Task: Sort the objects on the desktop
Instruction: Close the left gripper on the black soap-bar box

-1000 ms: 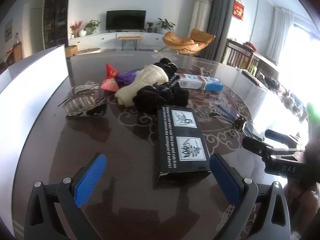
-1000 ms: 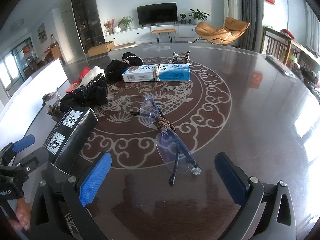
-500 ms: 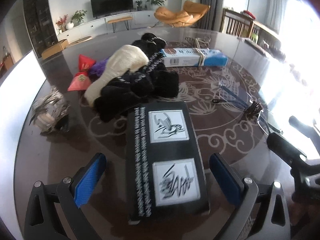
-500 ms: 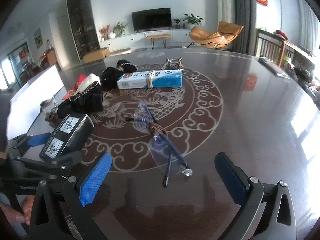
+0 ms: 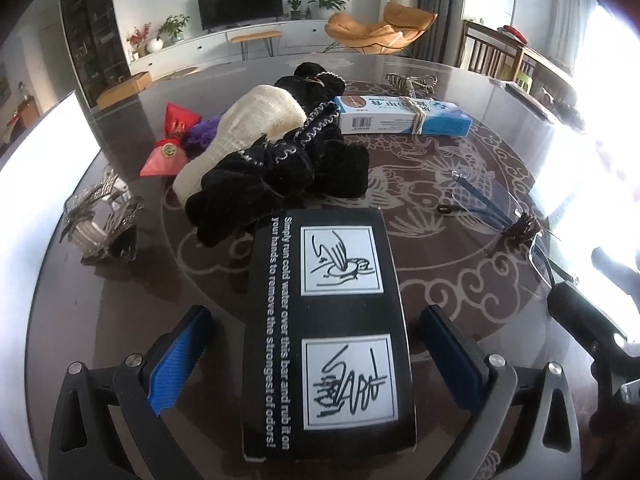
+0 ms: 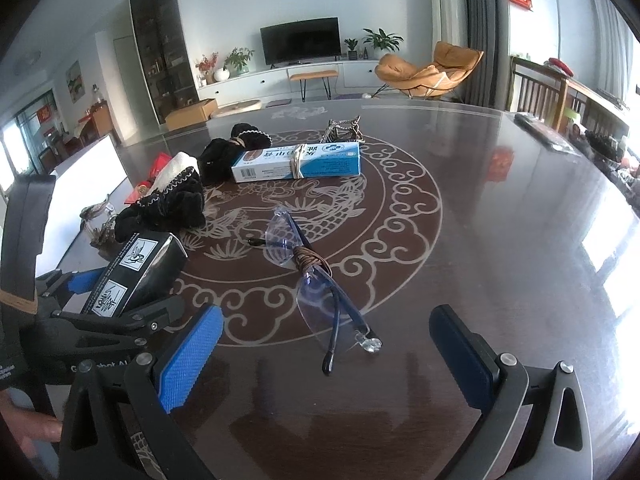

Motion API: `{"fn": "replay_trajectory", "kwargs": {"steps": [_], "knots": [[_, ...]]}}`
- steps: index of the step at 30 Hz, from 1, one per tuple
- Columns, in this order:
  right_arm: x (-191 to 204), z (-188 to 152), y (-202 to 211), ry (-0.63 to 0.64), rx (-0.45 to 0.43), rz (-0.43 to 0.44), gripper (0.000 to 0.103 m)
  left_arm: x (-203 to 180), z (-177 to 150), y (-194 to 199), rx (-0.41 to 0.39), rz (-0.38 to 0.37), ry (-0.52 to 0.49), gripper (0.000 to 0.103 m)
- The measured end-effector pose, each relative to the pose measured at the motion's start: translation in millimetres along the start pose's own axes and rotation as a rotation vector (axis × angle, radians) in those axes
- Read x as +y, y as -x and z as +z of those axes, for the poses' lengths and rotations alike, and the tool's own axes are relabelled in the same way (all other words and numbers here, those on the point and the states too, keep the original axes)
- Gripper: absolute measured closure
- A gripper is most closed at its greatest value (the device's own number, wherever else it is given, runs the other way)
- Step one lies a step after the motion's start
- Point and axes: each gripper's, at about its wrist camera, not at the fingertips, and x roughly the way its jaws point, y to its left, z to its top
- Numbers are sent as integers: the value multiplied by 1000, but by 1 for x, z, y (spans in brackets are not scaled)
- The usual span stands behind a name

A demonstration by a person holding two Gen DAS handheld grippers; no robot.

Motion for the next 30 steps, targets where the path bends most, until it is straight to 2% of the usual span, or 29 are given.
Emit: {"fn": "replay_trajectory", "kwargs": {"steps": [12,26,28,30], "knots": [[2,-1,-2,12,12,-8,0,-2,9,-3,41,-11,-15,0],[0,-1,-2,4,10,-5,0,0,12,-5,32,-48,-75,0],[1,-1,-2,6,11,-5,0,0,11,-3,22,-47,-75,6],[0,-1,-2,8,12,-5,0,-1,8,1,1,-50,-82,22]]}}
